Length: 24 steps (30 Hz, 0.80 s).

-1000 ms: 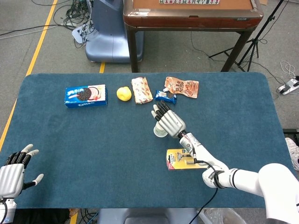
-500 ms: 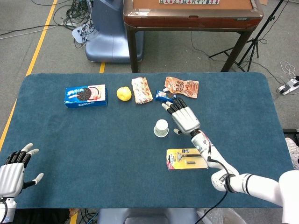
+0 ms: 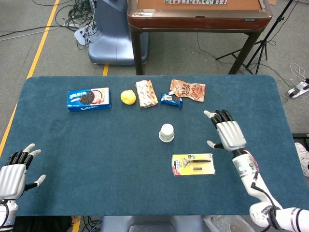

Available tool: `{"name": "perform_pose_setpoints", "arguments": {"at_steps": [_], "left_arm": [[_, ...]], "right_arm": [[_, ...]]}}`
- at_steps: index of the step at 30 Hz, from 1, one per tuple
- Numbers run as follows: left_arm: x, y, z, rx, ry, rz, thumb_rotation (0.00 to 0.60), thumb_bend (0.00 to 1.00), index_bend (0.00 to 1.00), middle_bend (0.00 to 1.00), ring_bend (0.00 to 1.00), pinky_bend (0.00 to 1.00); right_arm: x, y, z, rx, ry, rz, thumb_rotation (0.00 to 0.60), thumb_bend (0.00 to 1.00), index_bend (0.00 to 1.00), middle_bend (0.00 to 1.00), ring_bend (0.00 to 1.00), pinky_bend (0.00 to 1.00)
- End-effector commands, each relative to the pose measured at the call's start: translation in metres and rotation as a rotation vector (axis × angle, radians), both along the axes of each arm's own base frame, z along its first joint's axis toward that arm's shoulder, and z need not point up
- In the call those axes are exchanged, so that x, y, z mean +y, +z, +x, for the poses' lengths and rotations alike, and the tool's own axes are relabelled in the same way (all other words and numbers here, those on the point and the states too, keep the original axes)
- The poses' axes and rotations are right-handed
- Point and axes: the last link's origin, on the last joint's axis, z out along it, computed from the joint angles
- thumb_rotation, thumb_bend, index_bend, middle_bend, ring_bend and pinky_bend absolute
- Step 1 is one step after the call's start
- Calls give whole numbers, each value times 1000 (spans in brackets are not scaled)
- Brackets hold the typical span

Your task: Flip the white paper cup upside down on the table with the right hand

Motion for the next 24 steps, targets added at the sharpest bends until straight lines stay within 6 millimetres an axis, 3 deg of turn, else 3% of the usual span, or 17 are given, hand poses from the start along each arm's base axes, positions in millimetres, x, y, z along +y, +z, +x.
{"name": "perform_pose_setpoints", "arguments": {"at_steps": [1, 7, 13, 24], "left_arm": [[1, -1, 1, -1, -3, -5, 600, 146, 244, 125, 162, 132], [3, -4, 3, -1, -12, -16, 600, 146, 244, 126, 162, 131], [1, -4, 4, -5, -10, -8, 600, 146, 244, 126, 162, 131], [0, -5, 5, -4, -9, -9, 600, 146, 244, 126, 162, 131]], "right_arm": [[34, 16, -20, -13, -40, -37, 600, 173, 142, 206, 89, 89], [71, 31, -42, -23, -91, -104, 600, 173, 163, 236, 107, 108], [96, 38, -55, -29, -135, -132, 600, 173, 163, 236, 116, 119], [115, 42, -64, -27, -162, -170, 600, 173, 164, 236, 123, 132]]}}
